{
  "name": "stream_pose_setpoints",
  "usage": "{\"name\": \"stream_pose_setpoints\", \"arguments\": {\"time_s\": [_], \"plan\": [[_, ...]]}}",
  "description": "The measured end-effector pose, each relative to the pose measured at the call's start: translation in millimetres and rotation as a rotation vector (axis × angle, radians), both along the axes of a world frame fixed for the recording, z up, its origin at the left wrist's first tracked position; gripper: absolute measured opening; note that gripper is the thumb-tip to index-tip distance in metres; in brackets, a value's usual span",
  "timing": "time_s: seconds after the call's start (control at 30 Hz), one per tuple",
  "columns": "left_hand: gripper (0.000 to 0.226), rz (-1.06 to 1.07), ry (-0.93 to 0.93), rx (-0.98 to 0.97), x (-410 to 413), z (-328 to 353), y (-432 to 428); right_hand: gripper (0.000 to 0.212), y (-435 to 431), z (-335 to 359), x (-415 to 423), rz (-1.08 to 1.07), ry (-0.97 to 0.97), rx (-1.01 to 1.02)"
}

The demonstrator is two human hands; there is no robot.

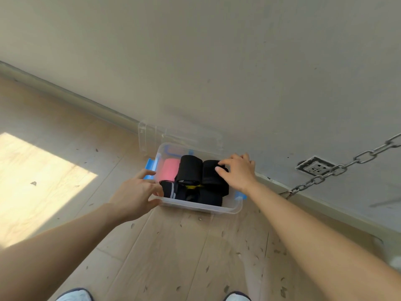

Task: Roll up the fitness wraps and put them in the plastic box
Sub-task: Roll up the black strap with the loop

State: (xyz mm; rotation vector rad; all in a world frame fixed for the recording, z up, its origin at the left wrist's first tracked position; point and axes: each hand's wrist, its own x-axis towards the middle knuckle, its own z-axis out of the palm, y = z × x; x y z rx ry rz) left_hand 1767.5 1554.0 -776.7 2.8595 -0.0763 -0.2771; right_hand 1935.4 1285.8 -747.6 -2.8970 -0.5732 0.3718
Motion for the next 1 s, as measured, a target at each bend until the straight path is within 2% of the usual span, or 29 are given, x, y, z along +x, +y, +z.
{"name": "stream_pose_setpoints", "arguments": {"time_s": [0.07,0.17,0.43,0.57,0.8,1.0], "plan": [[0.017,0.007,-0.012,-0.021,0,-3,-1,0.037,6,7,12,0.013,-0.078,0.117],[0.016,0.007,-0.031,-0.036,0,-9,0,0.045,20,18,28,0.072,-0.184,0.212],[0.016,0.005,-0.066,-0.050,-1,-17,2,0.058,46,18,42,0.168,-0.165,0.054],[0.019,-0.019,-0.069,-0.042,-1,-14,3,0.046,56,18,42,0.170,-0.187,-0.012],[0.021,-0.053,-0.085,0.000,-5,-11,4,0.030,55,28,50,0.074,0.010,0.115],[0.021,-0.100,-0.101,0.014,-7,-6,7,0.026,33,63,39,0.067,-0.028,0.202]]}}
